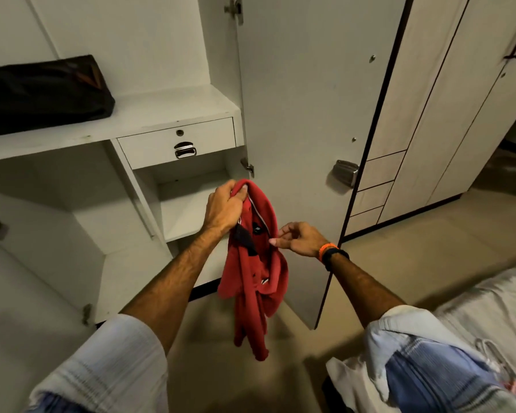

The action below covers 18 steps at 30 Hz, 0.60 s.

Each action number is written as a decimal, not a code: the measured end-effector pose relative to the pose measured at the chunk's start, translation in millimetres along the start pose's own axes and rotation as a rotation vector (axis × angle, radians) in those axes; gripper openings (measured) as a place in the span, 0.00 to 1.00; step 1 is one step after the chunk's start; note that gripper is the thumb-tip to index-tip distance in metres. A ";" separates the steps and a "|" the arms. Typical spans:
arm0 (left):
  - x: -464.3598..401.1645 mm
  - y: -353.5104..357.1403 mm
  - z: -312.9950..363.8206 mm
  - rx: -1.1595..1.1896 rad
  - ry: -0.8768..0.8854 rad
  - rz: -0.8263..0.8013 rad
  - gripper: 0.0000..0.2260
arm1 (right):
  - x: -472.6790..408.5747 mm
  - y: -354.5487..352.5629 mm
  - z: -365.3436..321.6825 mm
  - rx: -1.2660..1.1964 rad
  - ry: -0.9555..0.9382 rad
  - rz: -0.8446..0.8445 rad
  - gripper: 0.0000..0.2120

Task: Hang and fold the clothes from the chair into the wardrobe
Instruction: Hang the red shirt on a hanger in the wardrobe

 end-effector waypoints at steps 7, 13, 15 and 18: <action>-4.3 -22.4 -23.3 -0.094 -0.066 0.042 0.11 | -9.5 18.2 -16.1 -0.062 0.031 0.195 0.08; -0.9 -38.8 -44.6 -0.557 0.040 -0.174 0.14 | -11.2 3.3 -28.7 -0.257 -0.074 0.366 0.08; 4.7 -36.7 -52.2 -0.628 0.058 -0.231 0.12 | -5.9 0.6 -40.6 -0.305 -0.128 0.382 0.05; 11.4 -34.1 -53.7 -0.577 -0.015 -0.272 0.04 | 3.8 -8.6 -51.5 -0.259 -0.165 0.313 0.18</action>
Point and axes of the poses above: each hand's wrist, its own x-axis away from the middle knuckle, its own y-axis out of the palm, z = x × y, the point moved 3 cm from there along -x, towards the middle knuckle, and after that the axes turned 11 degrees about z, right-handed, at the moved point
